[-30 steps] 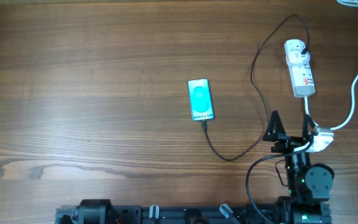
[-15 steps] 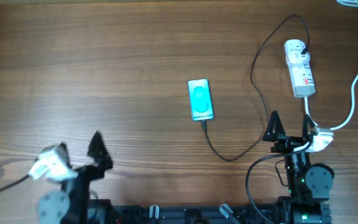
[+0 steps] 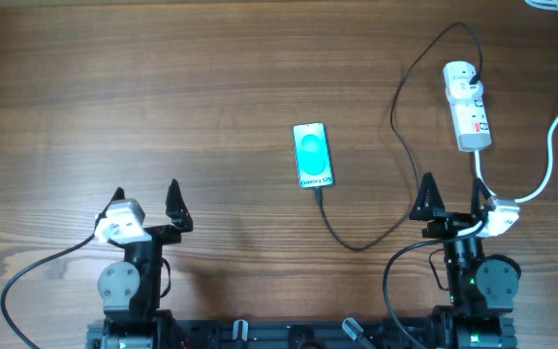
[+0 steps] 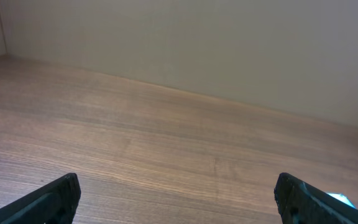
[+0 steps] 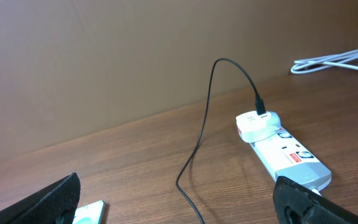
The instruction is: Plug charger to phone and switch on socket
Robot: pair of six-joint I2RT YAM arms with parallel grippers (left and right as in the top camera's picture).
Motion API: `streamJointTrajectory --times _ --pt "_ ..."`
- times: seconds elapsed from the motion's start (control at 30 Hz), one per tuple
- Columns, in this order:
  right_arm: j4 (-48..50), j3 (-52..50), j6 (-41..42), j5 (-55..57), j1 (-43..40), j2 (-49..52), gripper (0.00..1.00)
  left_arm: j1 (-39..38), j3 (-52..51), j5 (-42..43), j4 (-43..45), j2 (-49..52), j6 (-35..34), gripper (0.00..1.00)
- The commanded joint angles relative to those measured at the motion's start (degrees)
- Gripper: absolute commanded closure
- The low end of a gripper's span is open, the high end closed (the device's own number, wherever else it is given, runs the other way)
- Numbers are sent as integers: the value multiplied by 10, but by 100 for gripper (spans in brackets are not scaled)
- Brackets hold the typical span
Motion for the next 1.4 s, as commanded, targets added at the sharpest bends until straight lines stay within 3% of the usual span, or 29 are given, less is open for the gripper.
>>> streamJointTrajectory --times 0.0,0.13,1.37 --pt "2 -1 -10 -9 2 -5 0 3 -7 24 1 -6 21 0" --pt "2 -1 -10 -9 2 -5 0 4 -7 42 0 -6 54 0" --pt "2 -1 -10 -9 2 -5 0 4 -7 41 2 -5 50 0"
